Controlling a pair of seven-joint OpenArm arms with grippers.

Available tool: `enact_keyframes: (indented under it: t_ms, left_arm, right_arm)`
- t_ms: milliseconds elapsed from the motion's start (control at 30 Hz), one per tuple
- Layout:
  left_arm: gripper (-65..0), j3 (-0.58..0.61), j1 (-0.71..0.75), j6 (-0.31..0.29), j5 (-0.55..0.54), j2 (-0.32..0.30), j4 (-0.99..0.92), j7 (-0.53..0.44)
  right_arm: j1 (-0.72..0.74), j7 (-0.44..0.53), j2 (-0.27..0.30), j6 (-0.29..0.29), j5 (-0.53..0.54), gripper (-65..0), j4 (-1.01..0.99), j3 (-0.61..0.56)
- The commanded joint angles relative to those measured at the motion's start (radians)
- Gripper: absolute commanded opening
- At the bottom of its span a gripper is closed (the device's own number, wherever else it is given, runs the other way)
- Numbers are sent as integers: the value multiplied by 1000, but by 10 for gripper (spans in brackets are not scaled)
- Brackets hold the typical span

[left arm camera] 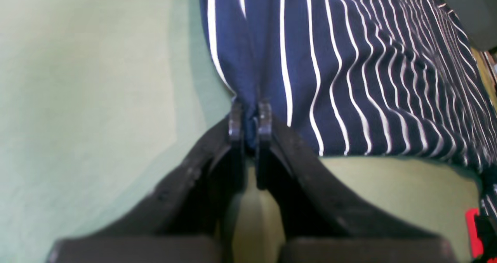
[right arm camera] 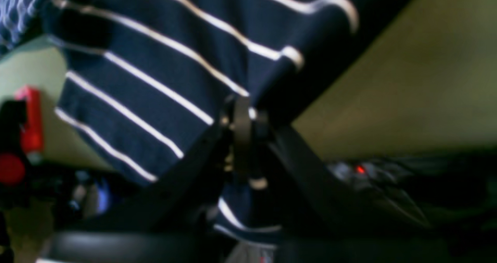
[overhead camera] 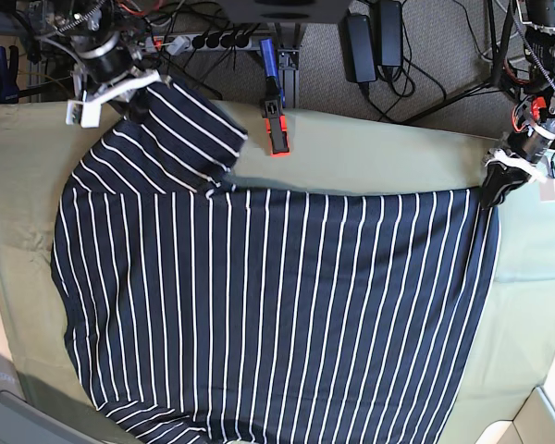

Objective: Fold the T-shirt properly
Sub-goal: 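Lift and drag the gripped shirt edge with both grippers, folding it over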

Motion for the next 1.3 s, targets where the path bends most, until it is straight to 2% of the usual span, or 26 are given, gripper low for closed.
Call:
enact_keyframes:
  t_ms: [0, 167, 367, 533, 767, 1100, 1267]
  left_arm:
    - [-650, -17, 3, -27, -13, -21, 22, -2]
    - [-650, -37, 31, -27, -63, -34, 98, 33]
    - [-650, -37, 31, -27, -68, -41, 212, 39]
    - [-650, -37, 14, -27, -66, -41, 240, 39]
    - [-650, -37, -48, -27, -28, -41, 240, 38]
    - [-650, -37, -125, -27, 21, -55, 228, 38]
    - [-650, -28, -187, -27, 45, -55, 153, 35]
  right_arm:
    - [-17, 5, 20, 26, 19, -650, 29, 14]
    - [-87, 2, 33, 29, 71, -650, 90, 55]
    - [-94, -34, 35, 45, 110, -650, 181, 134]
    - [-75, -39, 77, 76, 177, -650, 221, 207]
    - [-3, -50, 162, 78, 173, -650, 219, 214]
    - [80, -58, 166, 79, 128, -650, 218, 187]
    - [116, -58, 167, 79, 106, -650, 208, 187]
